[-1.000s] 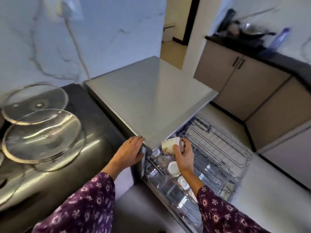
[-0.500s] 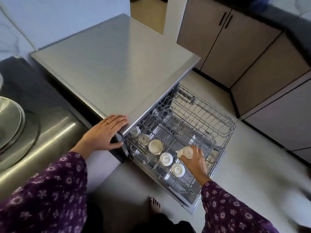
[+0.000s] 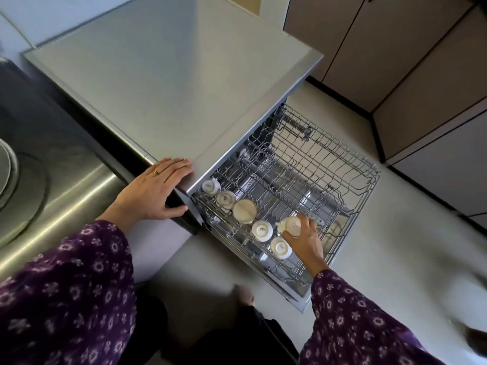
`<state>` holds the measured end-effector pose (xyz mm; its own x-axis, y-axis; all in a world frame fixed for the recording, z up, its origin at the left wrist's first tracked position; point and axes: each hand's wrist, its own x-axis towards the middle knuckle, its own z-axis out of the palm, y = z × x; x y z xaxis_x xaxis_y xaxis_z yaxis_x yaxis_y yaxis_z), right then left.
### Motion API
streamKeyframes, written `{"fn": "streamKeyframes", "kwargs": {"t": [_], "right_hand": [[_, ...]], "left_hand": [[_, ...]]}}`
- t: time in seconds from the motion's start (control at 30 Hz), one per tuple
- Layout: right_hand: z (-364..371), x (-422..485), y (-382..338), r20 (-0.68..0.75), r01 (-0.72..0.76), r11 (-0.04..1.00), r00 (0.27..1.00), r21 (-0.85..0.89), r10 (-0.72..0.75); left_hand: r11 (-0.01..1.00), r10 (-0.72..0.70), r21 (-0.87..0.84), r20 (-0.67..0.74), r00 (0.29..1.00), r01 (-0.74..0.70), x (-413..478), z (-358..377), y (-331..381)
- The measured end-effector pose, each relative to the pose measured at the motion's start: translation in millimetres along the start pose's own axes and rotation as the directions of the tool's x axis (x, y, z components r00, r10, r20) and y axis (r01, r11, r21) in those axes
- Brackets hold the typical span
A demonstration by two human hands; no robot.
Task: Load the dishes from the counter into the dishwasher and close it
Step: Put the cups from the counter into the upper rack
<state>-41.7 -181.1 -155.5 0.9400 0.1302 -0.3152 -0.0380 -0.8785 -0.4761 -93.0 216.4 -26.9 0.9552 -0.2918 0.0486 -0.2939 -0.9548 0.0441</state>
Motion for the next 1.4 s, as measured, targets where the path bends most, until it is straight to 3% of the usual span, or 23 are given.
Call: {"fn": "streamKeyframes", "kwargs": {"t": [0.2, 0.4, 0.73, 1.4], "right_hand": [[-2.3, -25.2, 36.8, -0.01, -0.049, 0.989, 0.999, -0.136, 0.048], [0.8, -55.3, 72.4, -0.001, -0.063, 0.984, 0.998, -0.168, 0.064], [17.4, -53.4, 83.0, 0.102, -0.086, 0.971, 0.989, -0.223, 0.111], [32.3, -37.3, 70.9, 0.168, -0.038, 0.988, 0.984, -0.148, 0.063]], "left_hand": [[0.996, 0.08, 0.029, 0.021, 0.997, -0.08, -2.9, -2.1, 2.4], [0.99, 0.134, 0.039, 0.091, 0.987, -0.138, -3.0, -0.4, 2.5], [0.994, 0.109, 0.013, 0.083, 0.991, -0.111, -3.4, -0.2, 3.8], [0.996, 0.089, 0.02, 0.072, 0.993, -0.091, -3.7, 1.0, 2.1]]}}
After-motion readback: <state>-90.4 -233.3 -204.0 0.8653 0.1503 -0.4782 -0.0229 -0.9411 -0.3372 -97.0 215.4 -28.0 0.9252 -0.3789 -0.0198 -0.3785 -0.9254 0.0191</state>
